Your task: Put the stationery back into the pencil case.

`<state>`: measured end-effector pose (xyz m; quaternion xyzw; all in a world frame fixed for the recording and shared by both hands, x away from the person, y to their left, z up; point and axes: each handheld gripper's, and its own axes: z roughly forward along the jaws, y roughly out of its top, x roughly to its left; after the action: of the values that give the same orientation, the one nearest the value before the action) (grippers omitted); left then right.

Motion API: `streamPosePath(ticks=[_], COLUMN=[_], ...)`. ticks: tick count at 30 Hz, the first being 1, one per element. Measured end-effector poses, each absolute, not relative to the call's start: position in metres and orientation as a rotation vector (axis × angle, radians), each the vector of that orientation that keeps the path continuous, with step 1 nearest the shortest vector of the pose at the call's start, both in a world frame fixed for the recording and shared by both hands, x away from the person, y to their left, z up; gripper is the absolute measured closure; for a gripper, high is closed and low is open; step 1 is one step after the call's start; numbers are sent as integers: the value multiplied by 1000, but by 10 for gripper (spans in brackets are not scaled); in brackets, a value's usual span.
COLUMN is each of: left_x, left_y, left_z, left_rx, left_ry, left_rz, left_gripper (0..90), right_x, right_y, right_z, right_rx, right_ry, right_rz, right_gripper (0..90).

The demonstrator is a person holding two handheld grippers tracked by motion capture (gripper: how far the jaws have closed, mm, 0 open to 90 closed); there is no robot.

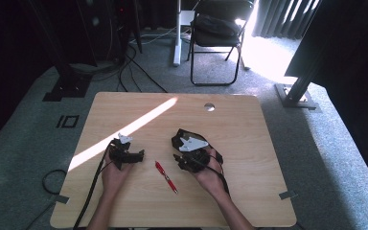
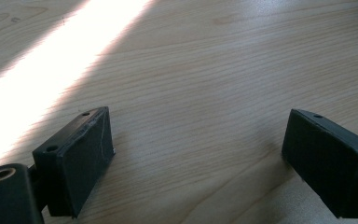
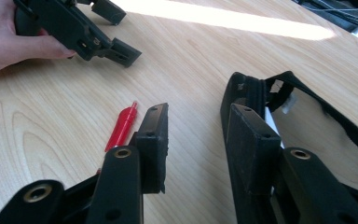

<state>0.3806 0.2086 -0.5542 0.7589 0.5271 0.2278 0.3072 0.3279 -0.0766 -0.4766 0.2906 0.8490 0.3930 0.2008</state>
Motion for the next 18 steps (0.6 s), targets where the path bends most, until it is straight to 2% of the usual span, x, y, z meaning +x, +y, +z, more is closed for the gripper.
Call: streamPosePath(ticks=[18], left_x=[381], left_y=[209], left_z=[-554], left_rx=[2008], left_ry=[1394], left_rz=[603], left_gripper=[89], right_x=[324], right_y=[-63], right_z=[-485], right_rx=[786], right_ry=[2408], right_rz=[1092], right_gripper=[584])
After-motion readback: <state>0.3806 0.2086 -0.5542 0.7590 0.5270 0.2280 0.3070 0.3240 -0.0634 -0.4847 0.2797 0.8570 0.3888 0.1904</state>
